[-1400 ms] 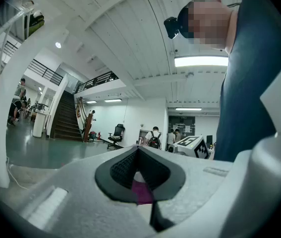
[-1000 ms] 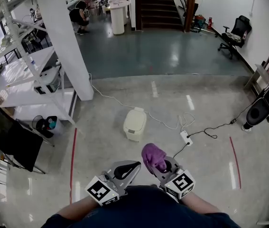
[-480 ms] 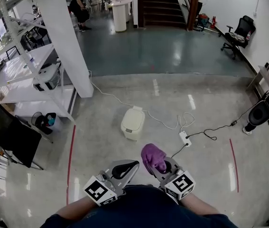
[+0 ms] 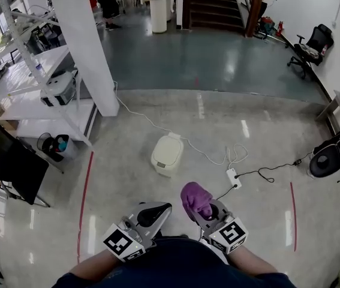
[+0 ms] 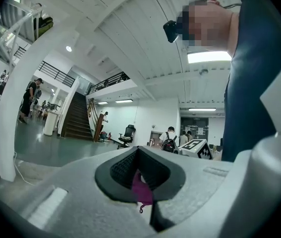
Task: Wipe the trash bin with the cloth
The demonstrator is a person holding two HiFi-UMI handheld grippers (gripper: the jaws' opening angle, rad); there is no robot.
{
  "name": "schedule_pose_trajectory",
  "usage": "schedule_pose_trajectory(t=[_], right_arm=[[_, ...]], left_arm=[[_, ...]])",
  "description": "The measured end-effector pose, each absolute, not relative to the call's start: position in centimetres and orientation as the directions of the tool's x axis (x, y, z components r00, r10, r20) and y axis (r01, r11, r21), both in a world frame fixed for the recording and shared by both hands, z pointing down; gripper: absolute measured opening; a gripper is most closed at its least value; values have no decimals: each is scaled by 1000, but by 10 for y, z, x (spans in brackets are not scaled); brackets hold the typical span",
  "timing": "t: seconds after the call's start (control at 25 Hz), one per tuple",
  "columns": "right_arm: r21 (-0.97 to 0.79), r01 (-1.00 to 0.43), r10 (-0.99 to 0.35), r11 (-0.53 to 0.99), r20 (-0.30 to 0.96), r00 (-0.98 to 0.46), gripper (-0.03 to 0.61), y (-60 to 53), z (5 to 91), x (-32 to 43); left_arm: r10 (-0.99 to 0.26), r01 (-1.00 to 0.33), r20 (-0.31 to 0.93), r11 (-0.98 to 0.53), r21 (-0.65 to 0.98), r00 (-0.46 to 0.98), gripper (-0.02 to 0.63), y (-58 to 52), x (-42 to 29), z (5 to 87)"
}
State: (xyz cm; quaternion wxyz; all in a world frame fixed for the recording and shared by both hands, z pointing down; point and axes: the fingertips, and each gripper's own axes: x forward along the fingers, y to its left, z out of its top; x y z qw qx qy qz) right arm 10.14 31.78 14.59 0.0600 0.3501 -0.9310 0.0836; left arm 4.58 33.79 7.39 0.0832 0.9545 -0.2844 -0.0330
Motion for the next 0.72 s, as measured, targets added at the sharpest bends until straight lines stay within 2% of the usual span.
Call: schedule_pose_trajectory(t=[0.24, 0.72], right_arm=[[-98, -695, -673, 713, 186, -716, 67, 246, 159, 80], [-84, -788, -762, 610, 211, -612, 67, 89, 149, 8]], left_arm=[[-523, -509, -30, -840, 187, 852, -2, 265, 23, 88], [-457, -445, -54, -883, 146, 888, -2, 93, -65, 81]])
